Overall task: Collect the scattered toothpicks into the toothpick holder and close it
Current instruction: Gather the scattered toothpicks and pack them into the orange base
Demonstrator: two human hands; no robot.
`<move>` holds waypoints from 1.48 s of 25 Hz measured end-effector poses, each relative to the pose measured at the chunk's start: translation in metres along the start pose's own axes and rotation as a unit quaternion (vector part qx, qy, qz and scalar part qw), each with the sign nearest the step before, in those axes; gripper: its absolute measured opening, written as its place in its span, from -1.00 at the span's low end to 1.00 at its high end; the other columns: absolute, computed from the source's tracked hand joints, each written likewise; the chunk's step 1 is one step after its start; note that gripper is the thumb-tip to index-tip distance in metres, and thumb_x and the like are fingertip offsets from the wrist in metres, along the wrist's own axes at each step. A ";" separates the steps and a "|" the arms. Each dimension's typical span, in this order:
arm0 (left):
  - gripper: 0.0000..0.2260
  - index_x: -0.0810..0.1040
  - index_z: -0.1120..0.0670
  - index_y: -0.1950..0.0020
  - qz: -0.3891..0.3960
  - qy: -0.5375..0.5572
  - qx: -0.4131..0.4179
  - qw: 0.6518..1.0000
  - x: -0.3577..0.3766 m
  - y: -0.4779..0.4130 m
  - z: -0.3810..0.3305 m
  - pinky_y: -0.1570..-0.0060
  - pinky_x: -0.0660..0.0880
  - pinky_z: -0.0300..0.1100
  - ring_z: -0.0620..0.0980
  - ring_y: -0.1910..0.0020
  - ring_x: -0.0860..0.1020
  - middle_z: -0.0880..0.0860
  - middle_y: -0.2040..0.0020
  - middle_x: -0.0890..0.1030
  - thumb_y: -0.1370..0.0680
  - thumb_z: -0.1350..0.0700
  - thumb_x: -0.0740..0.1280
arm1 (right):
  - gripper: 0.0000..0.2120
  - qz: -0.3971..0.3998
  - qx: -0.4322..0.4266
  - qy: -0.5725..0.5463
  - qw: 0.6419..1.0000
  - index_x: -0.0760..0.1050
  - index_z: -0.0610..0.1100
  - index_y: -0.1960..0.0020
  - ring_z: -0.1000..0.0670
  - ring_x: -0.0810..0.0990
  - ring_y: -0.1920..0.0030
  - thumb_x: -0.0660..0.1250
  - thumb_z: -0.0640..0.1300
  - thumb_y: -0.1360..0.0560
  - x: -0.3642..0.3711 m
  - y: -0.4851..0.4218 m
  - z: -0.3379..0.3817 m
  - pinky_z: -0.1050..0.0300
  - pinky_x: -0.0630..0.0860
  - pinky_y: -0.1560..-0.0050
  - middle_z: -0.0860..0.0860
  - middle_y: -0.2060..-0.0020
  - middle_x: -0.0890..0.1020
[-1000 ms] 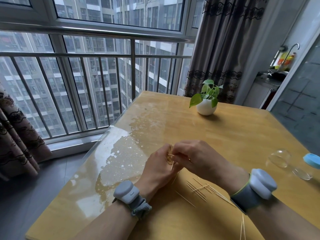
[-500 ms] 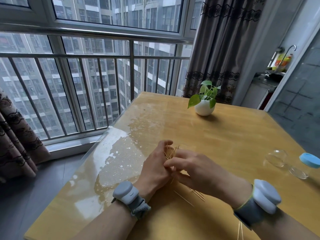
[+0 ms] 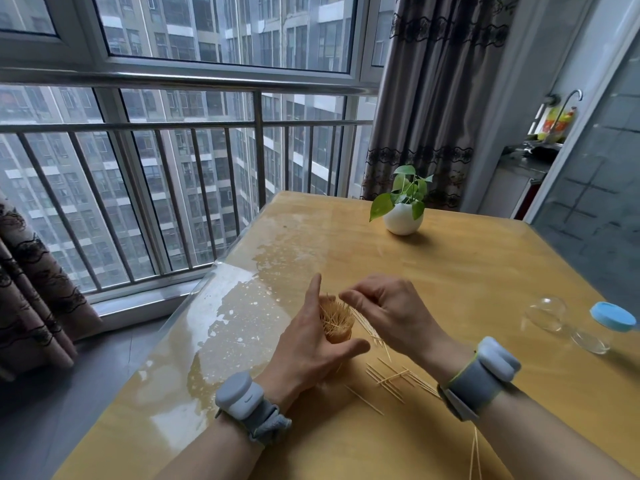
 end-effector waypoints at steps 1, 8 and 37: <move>0.18 -0.19 -0.22 -0.58 0.004 0.012 0.000 1.000 -0.002 0.002 0.001 -0.29 0.48 -0.02 -0.08 -0.23 0.55 -0.06 -0.34 0.49 -0.20 -0.35 0.52 | -0.86 -0.002 -0.010 0.026 1.000 0.70 -0.02 -0.02 0.11 0.54 0.27 0.36 -0.08 -0.57 0.006 0.002 0.000 0.21 0.45 0.27 0.09 0.30 0.59; -0.31 0.26 -0.03 -0.53 -0.045 -0.003 0.007 0.999 -0.033 0.026 0.004 -0.12 0.43 -0.42 -0.30 -0.26 0.44 -0.17 -0.38 0.44 -0.38 -0.06 0.24 | -0.54 0.022 0.077 0.048 0.996 0.45 -0.12 -0.40 0.02 0.50 -0.09 0.07 0.04 -0.61 0.013 0.012 -0.018 0.16 0.43 -0.12 -0.01 -0.02 0.53; -0.93 0.74 -0.04 0.06 -0.194 0.132 0.027 0.972 -0.028 0.005 -0.018 -0.08 0.59 0.05 -0.12 -0.09 0.59 -0.15 -0.05 0.62 -0.51 0.09 0.46 | -0.66 0.089 0.081 0.032 0.992 0.47 -0.16 -0.38 0.00 0.50 -0.24 0.12 -0.10 -0.67 0.010 -0.010 -0.008 0.16 0.41 -0.25 -0.07 -0.23 0.56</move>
Point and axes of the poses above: each hand's wrist, its own y-axis away from the middle knuckle, its own x-axis out of the palm, z = x × y, the point moved 3 cm from there along -y, towards the middle knuckle
